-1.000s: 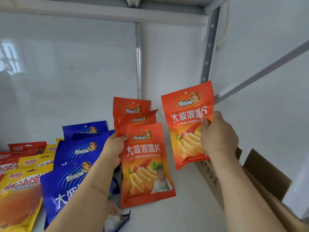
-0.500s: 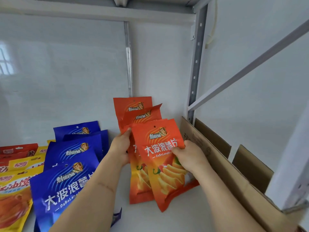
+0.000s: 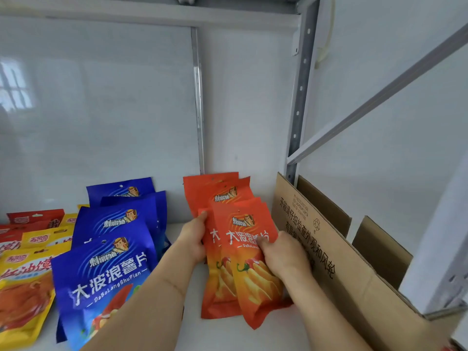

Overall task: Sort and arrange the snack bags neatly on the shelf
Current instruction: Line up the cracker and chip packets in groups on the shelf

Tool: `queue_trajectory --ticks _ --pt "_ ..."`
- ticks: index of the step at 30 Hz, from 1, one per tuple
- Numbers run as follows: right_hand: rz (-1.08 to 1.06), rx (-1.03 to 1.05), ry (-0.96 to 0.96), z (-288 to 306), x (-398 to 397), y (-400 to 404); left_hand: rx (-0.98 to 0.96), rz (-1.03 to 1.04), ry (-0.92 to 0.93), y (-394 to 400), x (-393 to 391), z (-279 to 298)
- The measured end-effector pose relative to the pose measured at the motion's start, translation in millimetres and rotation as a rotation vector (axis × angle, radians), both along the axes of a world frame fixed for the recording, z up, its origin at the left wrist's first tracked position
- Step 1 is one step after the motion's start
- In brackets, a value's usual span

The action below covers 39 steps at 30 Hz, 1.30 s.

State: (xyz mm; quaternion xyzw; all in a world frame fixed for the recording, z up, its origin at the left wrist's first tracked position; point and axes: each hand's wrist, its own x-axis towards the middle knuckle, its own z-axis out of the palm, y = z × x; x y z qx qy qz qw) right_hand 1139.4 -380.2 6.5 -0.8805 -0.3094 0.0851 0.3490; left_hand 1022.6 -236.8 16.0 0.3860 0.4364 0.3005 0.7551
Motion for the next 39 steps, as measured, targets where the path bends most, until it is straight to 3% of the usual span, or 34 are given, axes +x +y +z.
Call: queue_trajectory --ticks 3,8,11,15,20,26,33,39 --pt "-0.023 -0.018 -0.001 -4.6 -0.3 1.7 0.057 0.049 -0.021 -3.1 -0.5 -2.4" --pt "-0.03 -0.017 -0.042 -3.1 -3.2 3.0 0.208 0.054 0.118 4.4 -0.1 -8.7" --pt "-0.009 -0.044 -0.028 -1.6 -5.3 3.3 0.302 -0.026 0.106 -18.7 -2.8 2.0" --pt "0.066 -0.057 0.092 -2.8 -0.9 6.4 0.27 -0.096 0.079 -20.9 -2.5 -8.2" --pt "0.081 0.07 0.278 -14.7 5.3 7.0 0.239 -0.066 0.046 -18.0 -2.7 -27.0" --pt "0.051 0.231 0.309 -14.5 7.3 1.0 0.255 -0.063 -0.029 -14.4 17.2 -33.7" --pt "0.064 0.229 0.233 -13.1 16.7 3.9 0.225 -0.18 0.055 5.7 26.4 -21.3" --pt "0.089 0.272 0.281 -17.1 18.4 2.9 0.159 -0.215 0.102 13.8 29.4 -15.7"
